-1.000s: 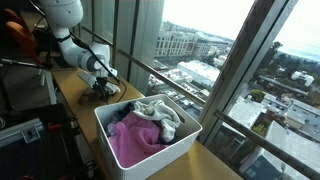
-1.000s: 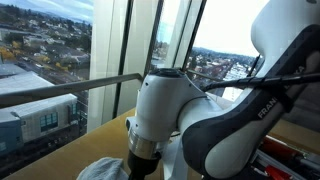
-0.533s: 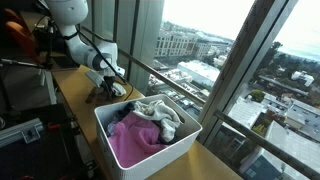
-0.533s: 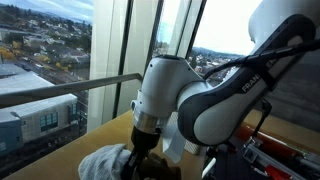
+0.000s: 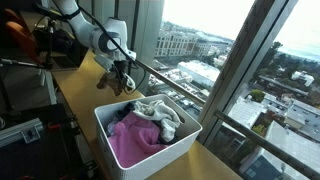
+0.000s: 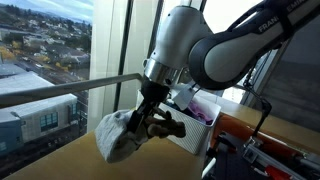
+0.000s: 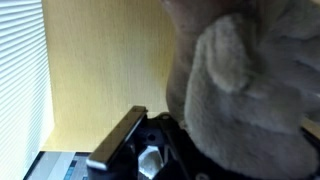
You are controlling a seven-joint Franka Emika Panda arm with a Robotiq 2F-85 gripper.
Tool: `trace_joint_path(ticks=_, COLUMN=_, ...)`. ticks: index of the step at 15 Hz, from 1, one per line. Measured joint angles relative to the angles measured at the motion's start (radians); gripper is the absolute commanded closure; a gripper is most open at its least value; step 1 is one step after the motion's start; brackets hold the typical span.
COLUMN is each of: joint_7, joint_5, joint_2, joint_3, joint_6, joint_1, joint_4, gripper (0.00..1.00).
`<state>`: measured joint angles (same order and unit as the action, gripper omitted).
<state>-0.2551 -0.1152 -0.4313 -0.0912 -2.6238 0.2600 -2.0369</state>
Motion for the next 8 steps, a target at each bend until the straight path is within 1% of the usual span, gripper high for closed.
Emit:
trace_joint_path(ticks=2, joint_7=0.025, joint_5=0.0, joint_2=0.074, joint_3=0.01, joint_6=0.019, joint_1=-0.033, joint_4=-0.009, gripper=1.0)
trace_joint_path(ticks=5, joint_7=0.069, joint_5=0.0, joint_2=0.182, joint_3=0.031, joint_6=0.04, joint_1=-0.104, joint_4=-0.013, gripper=1.0)
trace_joint_path(ticks=8, joint_7=0.127, joint_5=-0.001, joint_2=0.262, joint_3=0.077, joint_6=0.043, joint_1=-0.186, joint_4=-0.012, gripper=1.0)
